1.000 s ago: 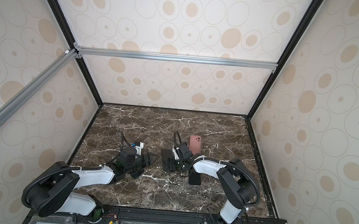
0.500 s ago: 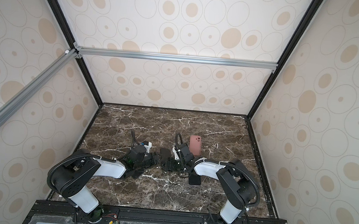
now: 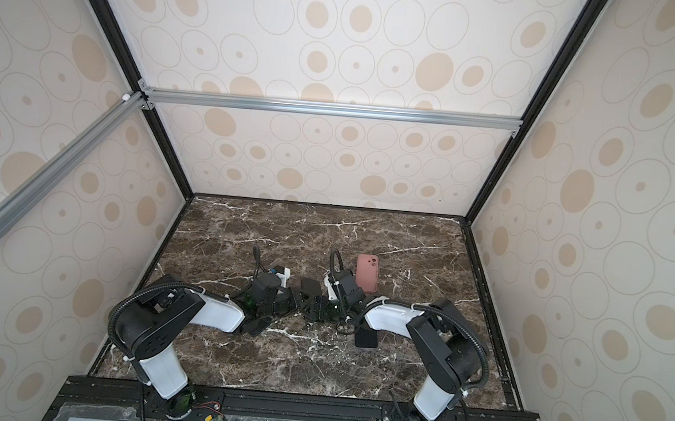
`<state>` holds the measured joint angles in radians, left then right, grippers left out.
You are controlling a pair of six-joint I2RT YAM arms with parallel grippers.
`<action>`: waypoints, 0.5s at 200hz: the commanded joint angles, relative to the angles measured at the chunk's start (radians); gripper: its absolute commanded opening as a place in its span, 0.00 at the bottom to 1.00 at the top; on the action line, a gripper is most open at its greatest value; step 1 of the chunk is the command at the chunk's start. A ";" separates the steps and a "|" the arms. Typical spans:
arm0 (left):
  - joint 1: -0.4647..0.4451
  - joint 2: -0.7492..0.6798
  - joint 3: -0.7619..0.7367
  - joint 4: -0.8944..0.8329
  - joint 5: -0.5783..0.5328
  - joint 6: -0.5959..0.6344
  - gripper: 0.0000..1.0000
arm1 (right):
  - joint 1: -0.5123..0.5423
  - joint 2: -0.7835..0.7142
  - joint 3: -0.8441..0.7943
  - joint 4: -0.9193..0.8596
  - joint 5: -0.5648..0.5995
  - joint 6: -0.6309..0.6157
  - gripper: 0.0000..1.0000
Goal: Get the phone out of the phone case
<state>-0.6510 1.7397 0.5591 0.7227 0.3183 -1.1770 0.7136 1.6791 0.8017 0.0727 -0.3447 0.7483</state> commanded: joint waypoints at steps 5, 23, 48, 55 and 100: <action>-0.017 0.017 0.023 0.037 0.010 -0.013 0.22 | 0.013 0.049 -0.035 -0.079 0.006 0.025 0.61; -0.018 0.014 0.028 0.032 0.011 -0.002 0.17 | 0.013 0.048 -0.033 -0.082 0.007 0.023 0.63; -0.016 0.002 0.039 0.017 0.013 0.022 0.10 | 0.012 0.026 -0.033 -0.083 0.013 0.013 0.70; -0.017 -0.005 0.044 0.005 0.009 0.031 0.08 | 0.013 0.015 -0.031 -0.089 0.013 0.007 0.73; -0.017 -0.104 0.101 -0.133 -0.026 0.144 0.00 | 0.013 -0.193 -0.037 -0.127 0.077 -0.069 0.90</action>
<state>-0.6586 1.7210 0.5938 0.6605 0.3153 -1.1297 0.7162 1.6150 0.7834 0.0174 -0.3206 0.7254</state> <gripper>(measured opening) 0.123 0.881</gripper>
